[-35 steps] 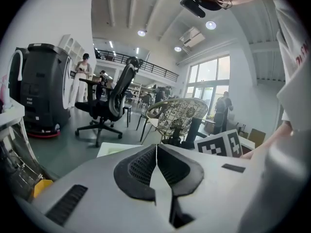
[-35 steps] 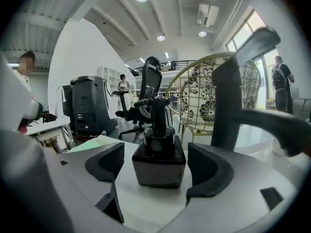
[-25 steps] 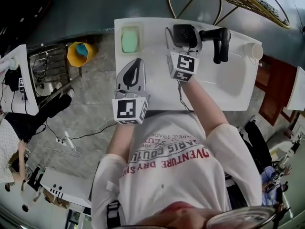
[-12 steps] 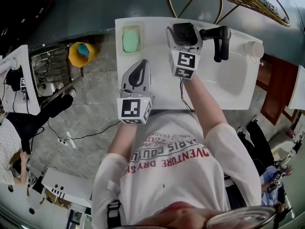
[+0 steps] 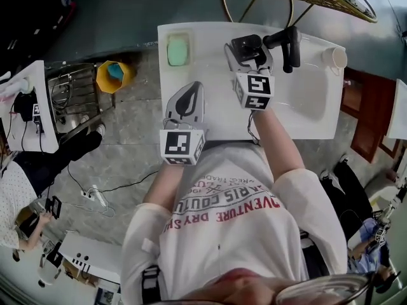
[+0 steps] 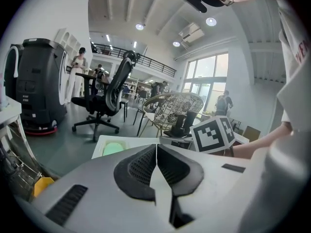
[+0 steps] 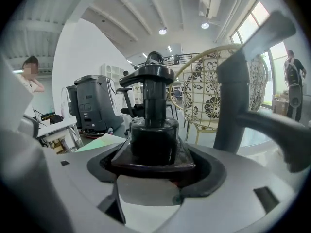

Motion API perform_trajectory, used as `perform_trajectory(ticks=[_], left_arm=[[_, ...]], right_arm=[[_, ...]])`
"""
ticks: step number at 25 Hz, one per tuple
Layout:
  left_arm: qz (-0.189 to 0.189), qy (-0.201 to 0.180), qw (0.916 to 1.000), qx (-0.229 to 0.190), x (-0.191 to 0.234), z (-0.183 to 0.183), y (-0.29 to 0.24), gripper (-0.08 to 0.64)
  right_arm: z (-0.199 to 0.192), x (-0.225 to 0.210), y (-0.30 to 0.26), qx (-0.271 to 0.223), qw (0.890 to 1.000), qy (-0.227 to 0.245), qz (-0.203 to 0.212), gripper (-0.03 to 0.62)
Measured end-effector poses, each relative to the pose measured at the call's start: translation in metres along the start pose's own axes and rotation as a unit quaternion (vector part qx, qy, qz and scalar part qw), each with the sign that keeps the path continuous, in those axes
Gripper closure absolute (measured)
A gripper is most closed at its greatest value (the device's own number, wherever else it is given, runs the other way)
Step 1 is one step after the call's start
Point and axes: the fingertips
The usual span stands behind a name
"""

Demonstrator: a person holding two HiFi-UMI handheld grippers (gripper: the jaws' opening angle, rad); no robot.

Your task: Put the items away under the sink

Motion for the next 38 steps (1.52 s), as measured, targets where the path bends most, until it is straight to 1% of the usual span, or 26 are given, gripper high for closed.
perform_trajectory(ticks=[3, 6, 10, 14, 19, 24, 27, 30, 33, 38], left_arm=[[-0.009, -0.007, 0.9999, -0.007, -0.005, 0.003, 0.016, 0.532], [-0.022, -0.013, 0.9995, -0.016, -0.012, 0.004, 0.036, 0.532], [-0.052, -0.017, 0.9983, -0.023, -0.033, -0.004, 0.065, 0.532], [-0.086, -0.034, 0.9956, -0.014, -0.061, -0.020, 0.084, 0.532], [-0.099, -0.035, 0.9944, -0.015, -0.098, -0.033, 0.103, 0.532], [-0.086, -0.042, 0.9951, -0.024, -0.136, -0.047, 0.122, 0.532], [-0.069, -0.037, 0.9966, -0.026, -0.167, -0.068, 0.141, 0.532], [-0.052, -0.019, 0.9982, -0.024, -0.195, -0.098, 0.165, 0.532], [-0.037, -0.006, 0.9992, -0.015, -0.224, -0.136, 0.187, 0.532], [-0.005, 0.021, 0.9998, 0.001, -0.255, -0.193, 0.222, 0.532]], right_arm=[[0.008, 0.017, 0.027, -0.011, 1.000, 0.002, 0.010, 0.218], [0.018, 0.033, 0.062, -0.033, 0.999, -0.010, 0.016, 0.219], [0.024, 0.045, 0.115, -0.052, 0.998, -0.024, 0.003, 0.219], [0.014, 0.043, 0.168, -0.060, 0.997, -0.032, -0.027, 0.219], [-0.014, 0.035, 0.230, -0.054, 0.997, -0.041, -0.040, 0.219], [-0.038, 0.027, 0.287, -0.060, 0.997, -0.045, -0.030, 0.219], [-0.056, 0.019, 0.327, -0.063, 0.997, -0.043, -0.016, 0.219], [-0.076, 0.019, 0.364, -0.057, 0.998, -0.023, 0.008, 0.219], [-0.100, 0.020, 0.397, -0.048, 0.998, -0.004, 0.033, 0.219], [-0.146, 0.022, 0.439, -0.030, 0.998, 0.007, 0.063, 0.219]])
Point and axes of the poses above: the fingertips, and each gripper's own axes: y backward along the fingers, x to its left, z out of its top, and after that the axes turned 5 degrees about z, right-handed
